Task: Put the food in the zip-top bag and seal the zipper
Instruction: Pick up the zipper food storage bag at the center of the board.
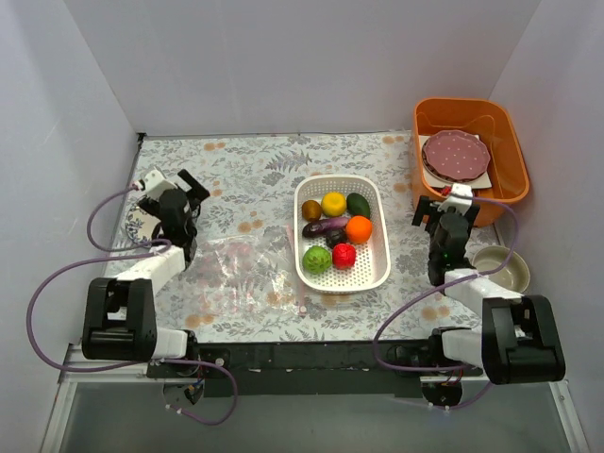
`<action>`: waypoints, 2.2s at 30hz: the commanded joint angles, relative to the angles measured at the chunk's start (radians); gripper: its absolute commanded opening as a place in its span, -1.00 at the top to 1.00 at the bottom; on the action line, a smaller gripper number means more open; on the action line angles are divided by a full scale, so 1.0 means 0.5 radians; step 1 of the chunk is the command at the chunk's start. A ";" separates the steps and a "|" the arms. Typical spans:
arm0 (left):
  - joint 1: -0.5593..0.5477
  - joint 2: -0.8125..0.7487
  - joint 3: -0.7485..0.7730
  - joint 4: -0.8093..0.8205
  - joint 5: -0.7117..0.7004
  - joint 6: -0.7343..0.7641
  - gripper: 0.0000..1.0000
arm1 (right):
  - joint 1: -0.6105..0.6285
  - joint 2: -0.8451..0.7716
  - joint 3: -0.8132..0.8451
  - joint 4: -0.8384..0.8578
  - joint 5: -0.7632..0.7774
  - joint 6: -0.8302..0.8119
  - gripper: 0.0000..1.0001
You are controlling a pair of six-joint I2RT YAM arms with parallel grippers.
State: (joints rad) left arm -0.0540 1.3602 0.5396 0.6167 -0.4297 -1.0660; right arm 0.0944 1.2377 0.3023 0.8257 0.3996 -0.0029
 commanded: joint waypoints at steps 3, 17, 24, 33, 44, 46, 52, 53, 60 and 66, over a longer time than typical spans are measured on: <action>0.019 -0.082 0.365 -1.221 0.067 -0.555 -0.96 | 0.008 -0.285 0.285 -0.920 -0.041 0.300 -0.96; 0.016 -0.306 0.516 -1.675 0.979 -0.381 -0.96 | 0.008 -0.377 0.386 -1.341 -0.784 0.546 -0.96; 0.019 -0.416 0.455 -1.724 1.062 -0.457 -0.96 | 0.008 -0.266 0.625 -1.541 -0.989 0.555 -0.96; 0.013 -0.361 0.528 -1.792 1.071 -0.454 -0.96 | 0.011 -0.162 0.972 -2.000 -1.210 0.680 -0.96; -0.057 -0.422 0.535 -1.899 0.930 -0.408 -0.96 | 0.011 -0.288 1.003 -2.305 -1.302 0.687 -0.96; -0.122 -0.462 0.489 -1.887 0.896 -0.399 -0.96 | 0.014 -0.328 0.860 -2.082 -1.360 0.684 -0.96; -0.493 -0.515 0.565 -2.183 0.957 -0.497 -0.96 | 0.032 -0.438 0.818 -2.098 -1.404 0.788 -0.96; -0.603 -0.481 0.580 -2.224 0.933 -0.512 -0.96 | 0.038 -0.441 0.864 -2.136 -1.401 0.797 -0.96; -0.846 -0.368 0.415 -2.209 0.758 -0.513 -0.96 | 0.096 -0.601 0.810 -2.250 -1.517 0.883 -0.85; -0.993 -0.245 0.363 -2.123 0.617 -0.531 -0.83 | 0.130 -0.711 0.840 -2.424 -1.492 0.846 -0.84</action>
State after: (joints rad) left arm -0.5106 1.2175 0.7265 -0.4530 -0.0544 -1.3251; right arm 0.1528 0.9119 0.6796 -0.3180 -0.3225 0.4175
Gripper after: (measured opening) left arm 0.934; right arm 0.922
